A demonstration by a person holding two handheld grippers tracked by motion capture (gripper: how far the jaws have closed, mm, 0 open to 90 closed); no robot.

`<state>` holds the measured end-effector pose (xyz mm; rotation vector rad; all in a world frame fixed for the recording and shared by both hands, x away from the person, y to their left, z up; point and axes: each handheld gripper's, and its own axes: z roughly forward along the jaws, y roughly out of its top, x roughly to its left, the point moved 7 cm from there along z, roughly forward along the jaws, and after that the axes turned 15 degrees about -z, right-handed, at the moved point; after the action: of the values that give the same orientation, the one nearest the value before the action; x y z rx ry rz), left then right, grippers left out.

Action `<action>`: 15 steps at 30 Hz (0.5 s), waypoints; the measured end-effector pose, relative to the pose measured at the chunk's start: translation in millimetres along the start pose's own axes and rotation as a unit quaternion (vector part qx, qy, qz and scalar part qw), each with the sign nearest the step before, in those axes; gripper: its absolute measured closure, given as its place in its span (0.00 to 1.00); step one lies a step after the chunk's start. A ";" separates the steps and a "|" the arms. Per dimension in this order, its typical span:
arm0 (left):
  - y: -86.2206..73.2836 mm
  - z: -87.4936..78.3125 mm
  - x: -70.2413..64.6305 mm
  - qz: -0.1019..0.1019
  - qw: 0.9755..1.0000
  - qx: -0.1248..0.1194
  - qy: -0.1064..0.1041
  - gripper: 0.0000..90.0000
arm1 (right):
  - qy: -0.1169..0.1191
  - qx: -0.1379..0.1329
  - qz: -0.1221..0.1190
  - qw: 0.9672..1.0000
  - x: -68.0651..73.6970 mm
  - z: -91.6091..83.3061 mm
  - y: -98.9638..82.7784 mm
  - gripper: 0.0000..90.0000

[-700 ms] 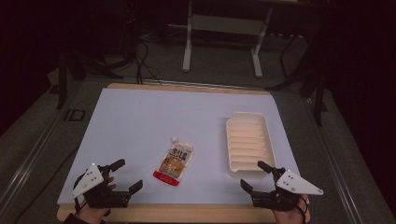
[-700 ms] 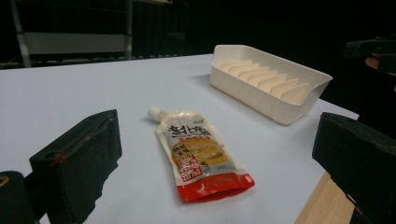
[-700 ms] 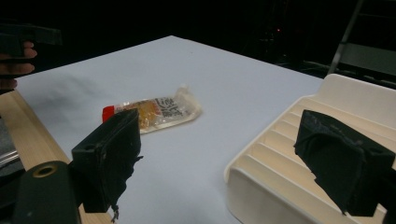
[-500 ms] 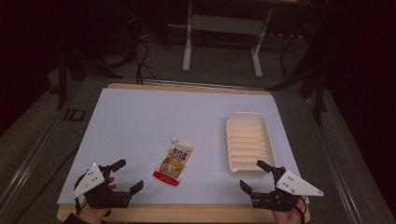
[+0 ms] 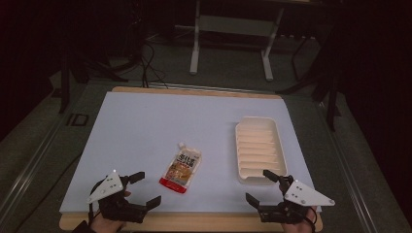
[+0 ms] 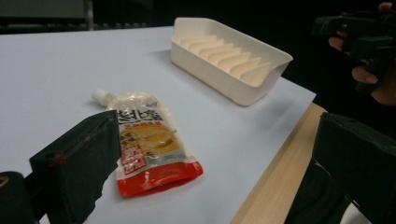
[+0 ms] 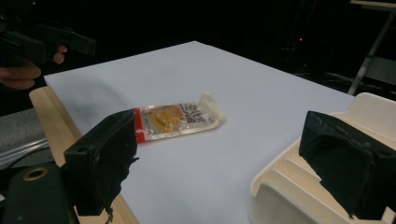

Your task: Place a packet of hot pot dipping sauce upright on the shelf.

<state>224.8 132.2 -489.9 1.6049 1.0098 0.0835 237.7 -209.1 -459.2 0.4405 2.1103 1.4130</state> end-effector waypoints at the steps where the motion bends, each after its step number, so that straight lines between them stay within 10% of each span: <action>1: 2.5 0.9 -2.7 0.006 1.000 0.003 -0.005 0.02 | 0.002 0.001 0.002 1.000 -0.1 0.2 -0.2 0.12; 15: 47.1 30.6 -8.5 0.059 0.998 0.022 -0.004 0.02 | -0.013 -0.019 0.005 1.000 2.8 1.4 7.9 0.12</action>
<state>262.4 105.7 -456.6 1.7027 0.9154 0.1355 236.1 -203.4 -453.2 0.4516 2.0598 1.4439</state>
